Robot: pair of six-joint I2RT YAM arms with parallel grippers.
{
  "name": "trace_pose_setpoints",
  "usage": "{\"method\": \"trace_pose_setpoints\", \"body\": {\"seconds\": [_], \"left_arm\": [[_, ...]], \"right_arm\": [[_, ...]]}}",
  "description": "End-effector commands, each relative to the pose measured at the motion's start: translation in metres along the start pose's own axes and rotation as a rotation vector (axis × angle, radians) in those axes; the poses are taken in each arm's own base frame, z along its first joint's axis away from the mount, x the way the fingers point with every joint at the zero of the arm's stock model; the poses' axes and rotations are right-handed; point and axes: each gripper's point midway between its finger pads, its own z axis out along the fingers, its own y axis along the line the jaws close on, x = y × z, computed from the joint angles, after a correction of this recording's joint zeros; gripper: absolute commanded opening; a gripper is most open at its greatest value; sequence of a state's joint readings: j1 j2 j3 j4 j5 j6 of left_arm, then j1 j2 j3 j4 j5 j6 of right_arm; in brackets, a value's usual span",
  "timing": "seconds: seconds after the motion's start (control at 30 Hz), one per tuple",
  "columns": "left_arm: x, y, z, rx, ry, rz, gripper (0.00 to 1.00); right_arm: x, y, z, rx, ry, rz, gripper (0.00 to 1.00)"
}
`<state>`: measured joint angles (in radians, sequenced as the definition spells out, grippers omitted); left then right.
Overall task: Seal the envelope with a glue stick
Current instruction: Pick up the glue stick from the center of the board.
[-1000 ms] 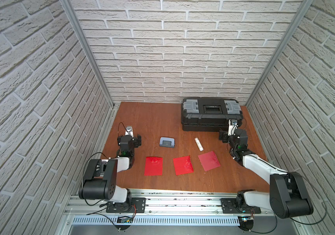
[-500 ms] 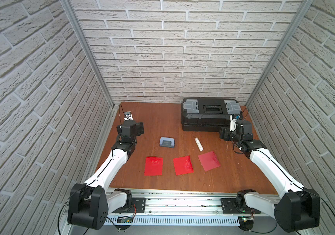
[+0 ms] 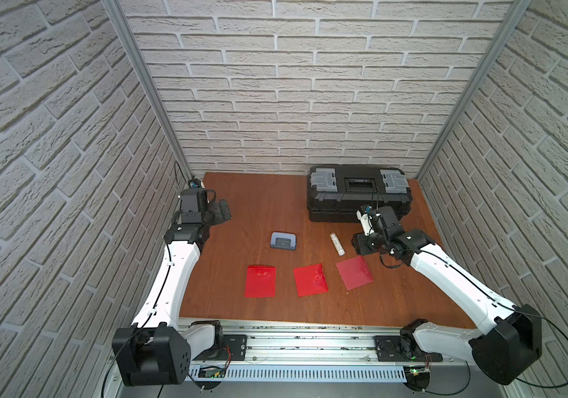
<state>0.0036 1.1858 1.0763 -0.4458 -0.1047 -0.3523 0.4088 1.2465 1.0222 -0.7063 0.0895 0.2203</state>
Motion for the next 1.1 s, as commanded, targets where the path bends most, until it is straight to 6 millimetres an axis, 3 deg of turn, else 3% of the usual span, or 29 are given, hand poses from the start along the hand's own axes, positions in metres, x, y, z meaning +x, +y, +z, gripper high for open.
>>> {"method": "trace_pose_setpoints", "body": {"seconds": [0.0,0.2,0.67,1.07], "left_arm": [[0.008,-0.006,-0.001,0.041,0.036,0.014,0.98],[0.018,-0.004,-0.002,0.042,0.052,0.032,0.98],[0.021,0.008,-0.008,-0.008,0.054,0.108,0.98],[0.023,0.011,-0.008,-0.023,0.057,0.12,0.98]], "right_arm": [[0.018,0.006,0.006,0.03,0.08,-0.027,0.55],[0.023,0.019,0.034,0.033,0.145,-0.046,0.53],[-0.008,0.034,0.094,0.052,0.193,-0.075,0.47],[-0.002,0.025,0.13,0.136,0.238,-0.066,0.4]]}}
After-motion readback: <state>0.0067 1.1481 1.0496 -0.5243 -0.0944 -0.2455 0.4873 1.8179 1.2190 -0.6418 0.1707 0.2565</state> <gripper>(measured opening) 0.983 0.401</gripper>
